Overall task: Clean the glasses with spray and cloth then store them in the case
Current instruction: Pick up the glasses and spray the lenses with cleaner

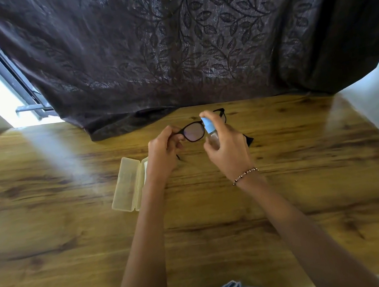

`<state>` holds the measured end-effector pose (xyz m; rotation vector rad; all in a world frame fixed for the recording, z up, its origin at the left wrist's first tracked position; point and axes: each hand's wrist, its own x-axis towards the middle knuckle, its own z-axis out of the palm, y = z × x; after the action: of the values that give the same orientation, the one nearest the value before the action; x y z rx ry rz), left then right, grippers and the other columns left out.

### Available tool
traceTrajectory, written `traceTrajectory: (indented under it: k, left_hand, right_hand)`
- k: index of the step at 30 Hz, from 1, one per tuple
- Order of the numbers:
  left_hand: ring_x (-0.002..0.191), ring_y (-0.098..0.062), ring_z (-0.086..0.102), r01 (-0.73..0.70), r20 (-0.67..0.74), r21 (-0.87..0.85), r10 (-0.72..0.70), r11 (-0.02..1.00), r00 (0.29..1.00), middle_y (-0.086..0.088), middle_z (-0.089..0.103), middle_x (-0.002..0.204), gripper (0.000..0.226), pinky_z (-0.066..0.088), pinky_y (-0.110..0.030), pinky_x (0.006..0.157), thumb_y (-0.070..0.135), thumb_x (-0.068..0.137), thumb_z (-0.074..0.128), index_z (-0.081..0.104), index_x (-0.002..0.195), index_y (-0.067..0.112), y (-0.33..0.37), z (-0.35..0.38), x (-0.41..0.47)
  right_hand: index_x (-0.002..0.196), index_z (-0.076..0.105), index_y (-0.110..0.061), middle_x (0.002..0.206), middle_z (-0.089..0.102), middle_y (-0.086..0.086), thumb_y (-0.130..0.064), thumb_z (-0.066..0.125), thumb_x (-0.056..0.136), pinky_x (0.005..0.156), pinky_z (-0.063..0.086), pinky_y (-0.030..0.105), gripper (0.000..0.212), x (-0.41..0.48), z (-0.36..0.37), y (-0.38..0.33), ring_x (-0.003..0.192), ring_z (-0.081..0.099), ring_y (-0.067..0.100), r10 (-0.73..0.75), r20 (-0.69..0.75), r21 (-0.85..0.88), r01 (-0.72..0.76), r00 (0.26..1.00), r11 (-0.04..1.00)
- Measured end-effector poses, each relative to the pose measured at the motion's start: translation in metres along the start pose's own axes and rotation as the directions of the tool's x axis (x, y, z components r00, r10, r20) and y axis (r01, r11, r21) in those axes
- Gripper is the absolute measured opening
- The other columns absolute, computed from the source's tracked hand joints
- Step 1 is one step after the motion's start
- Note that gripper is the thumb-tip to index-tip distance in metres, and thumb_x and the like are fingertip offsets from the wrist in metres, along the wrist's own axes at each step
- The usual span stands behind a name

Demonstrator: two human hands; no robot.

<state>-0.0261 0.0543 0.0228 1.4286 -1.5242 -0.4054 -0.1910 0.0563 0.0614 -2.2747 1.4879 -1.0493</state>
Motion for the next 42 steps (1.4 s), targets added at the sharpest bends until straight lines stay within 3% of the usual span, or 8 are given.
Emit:
traceTrajectory:
  k: [4, 12, 17, 21, 29, 33, 36, 42]
  left_hand:
    - [0.070, -0.009, 0.064, -0.024, -0.003, -0.003, 0.024, 1.000, 1.000, -0.007, 0.067, 0.083, 0.010, 0.053, -0.022, 0.065, 0.000, 0.095, 0.050, 0.061, 0.095, 0.001, 0.001, 0.000, -0.001]
    - [0.067, -0.007, 0.063, -0.021, -0.015, -0.026, 0.021, 0.999, 1.000, -0.004, 0.067, 0.082, 0.009, 0.051, -0.017, 0.063, 0.002, 0.094, 0.051, 0.060, 0.093, 0.003, 0.001, -0.001, -0.001]
    - [0.070, -0.004, 0.064, -0.032, -0.015, -0.021, 0.031, 0.999, 0.999, 0.004, 0.063, 0.078, 0.010, 0.049, -0.010, 0.062, 0.000, 0.094, 0.051, 0.060, 0.094, 0.004, 0.001, 0.000, -0.002]
    - [0.069, -0.003, 0.064, -0.015, -0.014, -0.013, 0.015, 1.000, 1.000, 0.008, 0.062, 0.077, 0.009, 0.052, -0.017, 0.064, 0.001, 0.094, 0.052, 0.060, 0.094, 0.004, -0.002, -0.001, -0.001]
    - [0.069, -0.006, 0.063, -0.026, -0.019, 0.000, 0.026, 1.000, 0.999, 0.001, 0.065, 0.077, 0.009, 0.053, -0.024, 0.065, 0.005, 0.095, 0.052, 0.061, 0.093, 0.004, -0.001, -0.002, -0.002]
    - [0.069, -0.006, 0.063, -0.033, -0.017, -0.011, 0.033, 0.999, 0.999, 0.004, 0.063, 0.077, 0.007, 0.051, -0.018, 0.063, 0.005, 0.094, 0.054, 0.060, 0.092, 0.006, -0.004, -0.001, -0.002]
    - [0.069, -0.005, 0.063, -0.018, -0.023, -0.013, 0.018, 1.000, 1.000, 0.003, 0.064, 0.075, 0.008, 0.048, -0.010, 0.065, 0.005, 0.094, 0.054, 0.061, 0.092, 0.009, -0.007, -0.002, -0.003]
    - [0.068, -0.008, 0.062, -0.018, -0.021, -0.033, 0.018, 0.999, 1.000, -0.003, 0.065, 0.073, 0.008, 0.048, -0.014, 0.067, 0.006, 0.094, 0.054, 0.061, 0.093, 0.008, -0.011, -0.002, -0.003]
  right_hand:
    - [0.135, 0.045, -0.025, 0.073, 0.055, 0.002, -0.001, 0.058, 0.084, 0.061, 0.053, 0.037, 0.058, -0.002, 0.002, -0.002, 0.061, 0.055, 0.016, 0.023, 0.034, -0.024, -0.022, 0.999, 0.999]
    - [0.136, 0.043, -0.028, 0.074, 0.055, -0.001, -0.005, 0.059, 0.085, 0.058, 0.053, 0.032, 0.057, -0.006, 0.006, -0.003, 0.061, 0.055, 0.014, -0.004, 0.046, -0.055, 0.007, 0.999, 0.998]
    - [0.137, 0.045, -0.026, 0.076, 0.060, 0.005, -0.004, 0.059, 0.085, 0.059, 0.053, 0.039, 0.059, -0.016, 0.014, -0.005, 0.063, 0.057, 0.019, 0.033, 0.020, -0.032, -0.033, 0.999, 0.999]
    - [0.136, 0.046, -0.025, 0.081, 0.062, 0.006, -0.005, 0.057, 0.085, 0.058, 0.053, 0.039, 0.056, -0.017, 0.017, -0.005, 0.063, 0.058, 0.019, 0.052, -0.023, -0.023, -0.053, 0.998, 0.998]
    - [0.137, 0.046, -0.023, 0.079, 0.062, 0.005, -0.004, 0.057, 0.087, 0.056, 0.049, 0.030, 0.055, -0.020, 0.016, 0.001, 0.061, 0.054, 0.013, 0.073, -0.032, 0.007, -0.073, 0.997, 0.997]
    - [0.137, 0.043, -0.023, 0.076, 0.058, 0.000, -0.011, 0.055, 0.090, 0.053, 0.050, 0.029, 0.050, -0.014, 0.010, 0.005, 0.058, 0.053, 0.011, 0.038, -0.053, 0.005, -0.037, 0.998, 0.999]
    - [0.142, 0.035, -0.027, 0.094, 0.061, 0.003, -0.018, 0.050, 0.094, 0.050, 0.051, 0.030, 0.051, -0.009, 0.003, 0.015, 0.058, 0.056, 0.013, 0.031, -0.052, -0.026, -0.032, 0.998, 0.999]
    - [0.140, 0.037, -0.033, 0.094, 0.061, 0.002, -0.022, 0.062, 0.090, 0.055, 0.046, 0.022, 0.057, 0.001, -0.009, 0.034, 0.058, 0.053, 0.009, 0.063, -0.004, -0.100, -0.063, 0.998, 0.993]
